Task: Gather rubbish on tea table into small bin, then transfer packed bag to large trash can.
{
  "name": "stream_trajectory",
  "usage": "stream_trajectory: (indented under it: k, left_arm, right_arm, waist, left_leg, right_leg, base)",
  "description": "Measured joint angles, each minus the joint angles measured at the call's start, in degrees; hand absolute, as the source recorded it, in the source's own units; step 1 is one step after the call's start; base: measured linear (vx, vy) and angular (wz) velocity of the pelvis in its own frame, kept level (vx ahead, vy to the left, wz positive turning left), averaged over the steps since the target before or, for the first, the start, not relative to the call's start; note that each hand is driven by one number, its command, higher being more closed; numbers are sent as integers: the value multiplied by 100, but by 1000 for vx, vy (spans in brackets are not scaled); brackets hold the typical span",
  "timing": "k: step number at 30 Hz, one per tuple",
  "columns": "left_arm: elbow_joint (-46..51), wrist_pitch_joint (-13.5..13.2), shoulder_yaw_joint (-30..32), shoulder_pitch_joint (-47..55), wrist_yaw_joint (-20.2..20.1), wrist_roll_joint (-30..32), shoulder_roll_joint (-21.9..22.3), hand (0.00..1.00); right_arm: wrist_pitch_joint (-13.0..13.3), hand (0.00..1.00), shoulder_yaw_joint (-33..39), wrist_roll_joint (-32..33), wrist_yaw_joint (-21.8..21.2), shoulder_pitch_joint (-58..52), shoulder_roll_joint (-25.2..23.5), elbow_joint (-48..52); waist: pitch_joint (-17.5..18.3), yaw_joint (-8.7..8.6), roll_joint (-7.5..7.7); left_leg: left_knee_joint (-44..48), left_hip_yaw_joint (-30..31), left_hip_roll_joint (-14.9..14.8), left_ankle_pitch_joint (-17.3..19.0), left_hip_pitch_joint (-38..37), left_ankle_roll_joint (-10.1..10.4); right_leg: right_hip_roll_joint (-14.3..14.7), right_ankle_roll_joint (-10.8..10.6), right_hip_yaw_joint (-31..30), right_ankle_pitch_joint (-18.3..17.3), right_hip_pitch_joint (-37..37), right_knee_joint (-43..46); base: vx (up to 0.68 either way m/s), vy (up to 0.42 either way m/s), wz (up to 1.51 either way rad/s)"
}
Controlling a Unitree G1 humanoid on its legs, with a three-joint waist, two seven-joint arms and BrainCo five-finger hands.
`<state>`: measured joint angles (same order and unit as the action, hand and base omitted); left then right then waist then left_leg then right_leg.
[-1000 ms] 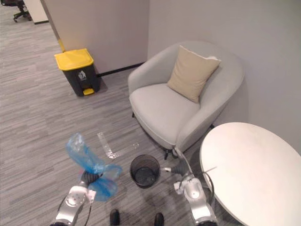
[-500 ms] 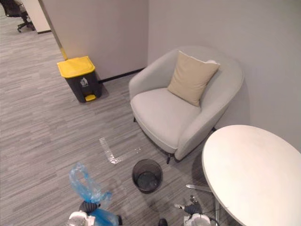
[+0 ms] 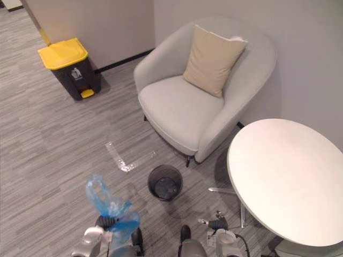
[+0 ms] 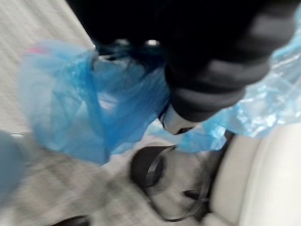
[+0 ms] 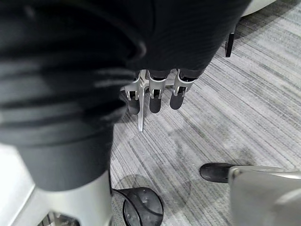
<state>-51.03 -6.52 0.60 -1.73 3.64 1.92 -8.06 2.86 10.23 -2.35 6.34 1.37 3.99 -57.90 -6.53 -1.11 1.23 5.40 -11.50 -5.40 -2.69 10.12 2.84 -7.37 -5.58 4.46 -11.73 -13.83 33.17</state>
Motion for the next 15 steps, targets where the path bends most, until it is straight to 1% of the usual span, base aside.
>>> stream_trajectory:
  k: [1,2,3,4,5,6,8,9,10,11,12,13,14,15]
  left_arm:
    - [32,4,2,32,2,-1,-1,100]
    - [150,5,31,92,25,-33,-11,100]
    - [193,5,62,115,55,-105,1,100]
    - [192,5,59,128,74,-119,33,100]
    - [171,7,54,137,79,-134,117,100]
    - [81,21,-36,158,77,-170,343,100]
    - [47,22,-131,202,78,-176,459,100]
    - [48,22,-217,246,73,-181,514,100]
    - [47,29,-229,280,76,-181,547,100]
    - [45,55,-232,282,77,-180,575,100]
    - [42,66,-237,268,76,-177,577,100]
    - [41,68,-242,254,81,-166,575,100]
    - [40,68,-242,249,83,-161,574,100]
    - [39,68,-243,209,84,-147,572,100]
  right_arm:
    - [0,0,-11,0,2,-21,-29,14]
    - [6,0,-27,1,11,-29,-109,116]
    - [4,0,-27,3,43,28,-126,209]
    - [11,0,-25,4,61,66,-122,280]
    - [34,0,-24,5,82,136,-110,365]
    - [53,0,-19,7,132,194,-53,464]
    - [50,0,-21,3,155,72,-73,473]
    - [47,0,-22,3,169,-49,-103,474]
    - [37,0,-21,3,188,-100,-131,474]
    - [36,0,-17,5,229,-113,-161,481]
    - [38,0,-13,5,251,-117,-175,488]
    - [37,0,33,7,274,-146,-163,493]
    - [36,0,38,7,278,-159,-151,494]
    - [38,0,61,6,281,-213,-143,529]
  waist:
    - [10,25,11]
    - [52,87,83]
    - [57,176,137]
    - [49,223,111]
    - [13,280,13]
    - [-82,302,-296]
    - [-90,299,-371]
    - [-106,300,-398]
    - [-109,299,-392]
    - [-169,293,-278]
    - [-144,296,-304]
    - [-154,293,-244]
    - [-176,290,-204]
    - [-144,278,-242]
  left_leg:
    - [44,19,0,0,26,0]
    - [281,36,3,0,223,3]
    - [410,41,-27,-35,429,48]
    - [410,32,-57,-84,515,95]
    - [406,29,-115,-115,640,121]
    - [248,113,-291,-263,717,114]
    - [108,127,-359,-336,713,161]
    - [-11,119,-407,-309,703,200]
    - [-136,103,-418,-195,699,354]
    - [-111,-16,-423,-212,750,347]
    - [102,-65,-423,-233,818,302]
    - [773,-132,-366,-188,895,282]
    - [1052,-163,-360,-80,873,201]
    - [1425,-222,-379,358,842,60]
  right_leg:
    - [1,-17,-7,-79,36,154]
    - [-1,-12,-28,-294,235,70]
    - [60,45,-16,-464,319,-400]
    - [101,142,13,-523,358,-647]
    - [198,312,42,-576,384,-973]
    - [384,366,295,-409,396,-1141]
    - [441,424,464,-374,422,-1127]
    - [455,484,668,-338,438,-1132]
    - [435,525,806,-311,445,-1165]
    - [334,607,969,-214,430,-1255]
    - [256,684,1085,-136,426,-1272]
    - [127,683,1229,-79,391,-1272]
    - [86,654,1265,-57,392,-1269]
    - [-25,604,1412,-8,388,-1264]
  base:
    - [-57,-105,46]
    - [-124,-116,23]
    - [-208,-173,12]
    - [-211,-148,-11]
    - [-334,-120,6]
    - [-306,-85,23]
    - [-237,-84,60]
    - [-224,-100,80]
    - [-238,-59,78]
    - [-208,-8,60]
    - [-131,58,61]
    - [-80,58,50]
    - [-63,104,66]
    - [-54,104,52]
